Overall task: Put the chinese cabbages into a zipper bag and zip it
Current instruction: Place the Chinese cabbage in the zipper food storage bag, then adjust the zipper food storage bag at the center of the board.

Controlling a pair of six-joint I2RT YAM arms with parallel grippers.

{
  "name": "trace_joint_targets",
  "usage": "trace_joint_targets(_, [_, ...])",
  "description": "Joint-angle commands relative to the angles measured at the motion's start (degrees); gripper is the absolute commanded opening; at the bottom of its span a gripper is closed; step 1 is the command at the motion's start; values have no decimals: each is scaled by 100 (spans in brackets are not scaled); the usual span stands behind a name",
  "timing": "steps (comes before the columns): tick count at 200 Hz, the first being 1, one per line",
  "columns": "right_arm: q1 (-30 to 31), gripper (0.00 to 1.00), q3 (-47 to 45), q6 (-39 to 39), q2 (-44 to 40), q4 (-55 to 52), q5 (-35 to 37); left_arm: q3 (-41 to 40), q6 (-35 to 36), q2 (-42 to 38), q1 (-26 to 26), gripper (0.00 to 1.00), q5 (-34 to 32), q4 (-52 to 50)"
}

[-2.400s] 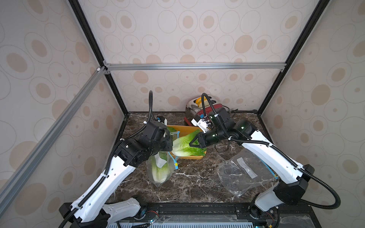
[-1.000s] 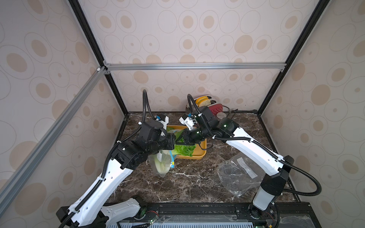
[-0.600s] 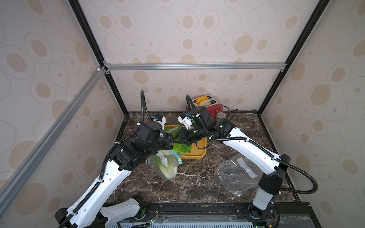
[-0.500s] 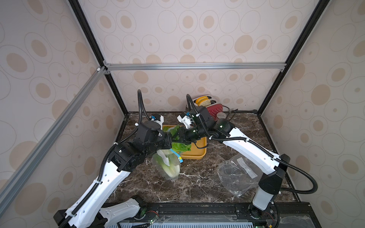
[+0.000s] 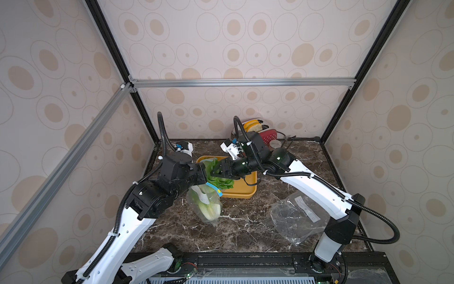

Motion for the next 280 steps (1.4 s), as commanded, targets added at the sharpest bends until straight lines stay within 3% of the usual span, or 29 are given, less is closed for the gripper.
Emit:
trace_joint_targets(1, [-112, 54, 162, -50, -476, -111, -120, -45, -149, -61, 132, 0, 225, 357])
trace_joint_targets(41, [-713, 58, -231, -405, -1031, -709, 273, 63, -120, 36, 175, 0, 377, 373])
trace_joint_targets(76, [-1414, 59, -1892, -729, -1579, -954, 1082, 65, -128, 26, 185, 0, 496, 433])
trace_joint_targets(120, [-1228, 58, -2694, -780, -1093, -173, 534, 83, -152, 86, 195, 0, 636, 480])
trace_joint_targets(173, [-804, 57, -2087, -450, -373, 419, -8, 142, -149, 201, 198, 0, 834, 567])
trace_joint_targets(223, [-577, 59, -1477, -446, -520, 172, 155, 165, -57, 323, 198, 0, 1133, 590])
trace_joint_targets(253, [-377, 62, -591, -791, 6, -576, 488, 84, -124, 332, 198, 0, 1312, 801])
trace_joint_targets(280, [-325, 62, -329, -933, 285, -829, 844, 139, -115, 332, 196, 0, 1362, 817])
